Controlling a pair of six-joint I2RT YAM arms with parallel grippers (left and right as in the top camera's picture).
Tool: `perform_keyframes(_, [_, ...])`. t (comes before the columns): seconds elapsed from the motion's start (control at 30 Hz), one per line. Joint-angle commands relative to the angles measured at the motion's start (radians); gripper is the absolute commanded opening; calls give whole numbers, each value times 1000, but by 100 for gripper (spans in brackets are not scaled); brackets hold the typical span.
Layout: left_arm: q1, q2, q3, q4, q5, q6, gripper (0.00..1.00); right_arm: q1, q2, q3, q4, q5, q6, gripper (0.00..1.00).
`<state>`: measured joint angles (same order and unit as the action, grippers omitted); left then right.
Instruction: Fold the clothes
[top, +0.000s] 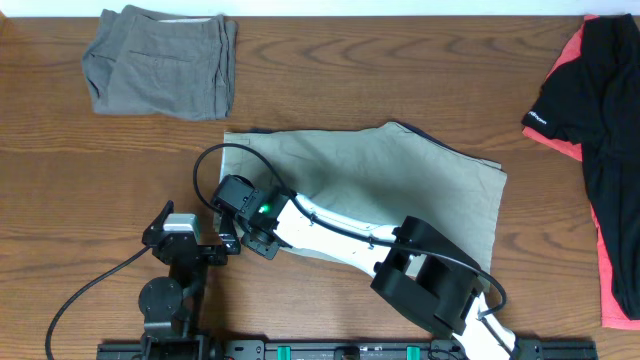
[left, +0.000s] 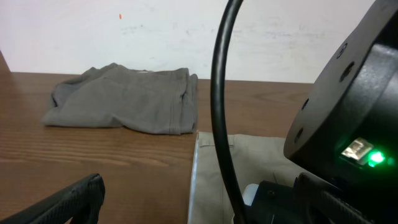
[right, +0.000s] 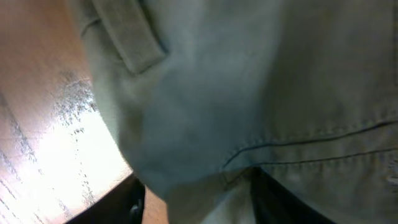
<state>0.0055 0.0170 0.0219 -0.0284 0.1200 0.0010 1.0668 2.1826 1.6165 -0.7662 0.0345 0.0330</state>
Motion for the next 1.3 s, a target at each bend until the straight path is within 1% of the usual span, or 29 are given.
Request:
perform_keyframes(0.0, [-4,-12,-18,-27,47,-12,98,30,58,-11,-19,29,-2,56])
perform_keyframes(0.13, [-4,-12,-18,-27,47,-12,98,34,58,-35,-8,29,-2,56])
perform_keyframes(0.33, [-4,-12,-18,-27,47,-12,98,34,58,-100,42,29,0,43])
perform_keyframes(0.43, [-4,-12,-18,-27,47,-12,98,34,58,-107,51,29,14,43])
perform_keyframes(0.53, [-4,-12,-18,-27,47,-12,98,34,58,-108,56,29,14,47])
perform_keyframes(0.57, [-4,-12,-18,-27,47,-12,98,34,58,-108,58,29,14,47])
perform_keyframes(0.6, [-4,-12,-18,-27,47,-12,98,34,58,-108,60,29,14,40])
perform_keyframes(0.63, [-4,-12,-18,-27,47,-12,98,34,58,-108,61,29,15,30])
perform_keyframes(0.67, [-4,-12,-18,-27,47,-12,98,34,58,-109,64,29,16,15])
perform_keyframes(0.7, [-4,-12,-18,-27,47,-12,98,34,58,-110,68,29,26,4])
perform_keyframes(0.73, [-4,-12,-18,-27,47,-12,98,34,58,-110,71,29,38,1])
perform_keyframes(0.97, [-4,-12,-18,-27,47,-12,98,5,58,-109,90,45,79,1])
perform_keyframes(1.27, [-4,-12,-18,-27,47,-12,98,-86,48,-85,82,44,93,1])
